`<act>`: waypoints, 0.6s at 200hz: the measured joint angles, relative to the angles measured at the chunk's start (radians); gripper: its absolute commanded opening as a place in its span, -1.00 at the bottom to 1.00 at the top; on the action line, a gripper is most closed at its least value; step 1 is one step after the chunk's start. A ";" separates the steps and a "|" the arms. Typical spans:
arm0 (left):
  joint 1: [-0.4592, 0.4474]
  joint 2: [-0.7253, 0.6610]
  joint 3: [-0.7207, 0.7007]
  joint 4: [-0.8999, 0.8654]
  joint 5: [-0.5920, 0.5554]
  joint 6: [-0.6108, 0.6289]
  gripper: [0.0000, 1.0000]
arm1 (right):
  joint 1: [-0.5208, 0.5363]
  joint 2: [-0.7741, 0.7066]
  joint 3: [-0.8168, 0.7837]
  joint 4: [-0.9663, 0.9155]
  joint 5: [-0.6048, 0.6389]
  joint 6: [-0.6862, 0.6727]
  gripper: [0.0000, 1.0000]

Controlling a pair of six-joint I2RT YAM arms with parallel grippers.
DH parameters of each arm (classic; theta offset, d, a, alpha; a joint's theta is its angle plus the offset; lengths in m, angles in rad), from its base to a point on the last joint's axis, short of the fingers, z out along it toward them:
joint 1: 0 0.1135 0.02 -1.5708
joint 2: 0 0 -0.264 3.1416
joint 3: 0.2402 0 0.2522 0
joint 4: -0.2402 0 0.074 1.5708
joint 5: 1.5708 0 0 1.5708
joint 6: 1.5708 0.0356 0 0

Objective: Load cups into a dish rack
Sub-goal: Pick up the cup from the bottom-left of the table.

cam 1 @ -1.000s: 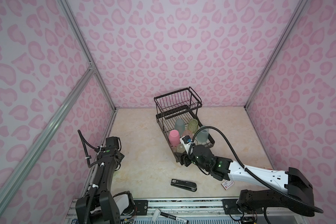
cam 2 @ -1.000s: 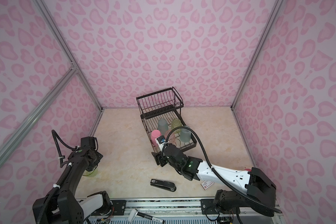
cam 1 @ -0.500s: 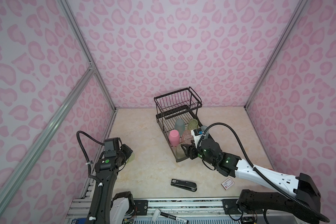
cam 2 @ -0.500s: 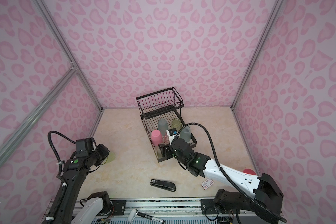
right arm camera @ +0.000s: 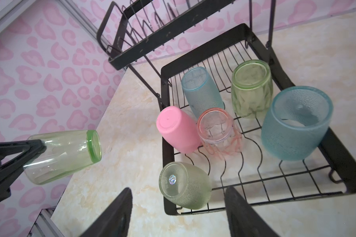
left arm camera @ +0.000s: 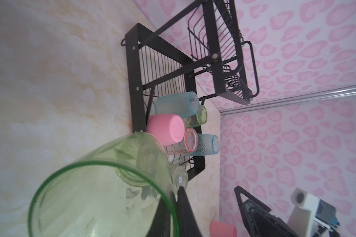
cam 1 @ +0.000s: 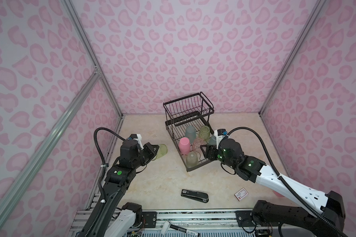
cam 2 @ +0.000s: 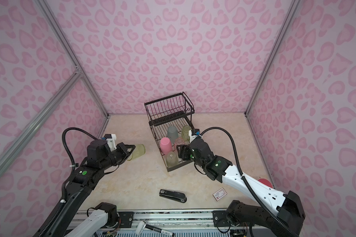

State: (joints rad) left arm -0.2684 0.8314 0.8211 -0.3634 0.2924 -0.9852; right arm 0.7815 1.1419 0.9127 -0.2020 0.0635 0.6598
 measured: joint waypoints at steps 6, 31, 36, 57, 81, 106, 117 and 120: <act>-0.021 0.002 0.000 0.021 0.001 -0.016 -0.94 | -0.010 0.000 0.001 -0.006 -0.010 0.013 0.42; -0.091 0.010 0.000 0.107 0.001 -0.058 -0.94 | -0.049 -0.006 0.002 -0.019 -0.051 0.064 0.42; -0.106 0.014 0.000 0.129 0.000 -0.068 -0.94 | -0.057 -0.008 0.002 -0.020 -0.060 0.073 0.42; -0.166 0.026 0.000 0.207 -0.005 -0.095 -0.94 | -0.085 -0.015 0.004 -0.025 -0.082 0.117 0.42; -0.228 0.046 0.000 0.296 -0.012 -0.121 -0.94 | -0.114 -0.032 0.013 -0.026 -0.107 0.161 0.42; -0.275 0.075 -0.001 0.397 -0.028 -0.145 -0.94 | -0.144 -0.050 0.013 -0.023 -0.141 0.211 0.43; -0.295 0.089 -0.003 0.443 -0.035 -0.149 -0.94 | -0.159 -0.061 0.013 -0.016 -0.145 0.239 0.44; -0.300 0.092 -0.003 0.453 -0.035 -0.152 -0.94 | -0.163 -0.064 0.013 -0.012 -0.147 0.248 0.45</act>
State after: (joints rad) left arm -0.5682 0.9237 0.8177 0.0898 0.2569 -1.1370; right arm 0.6186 1.0779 0.9253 -0.2142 -0.0834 0.9073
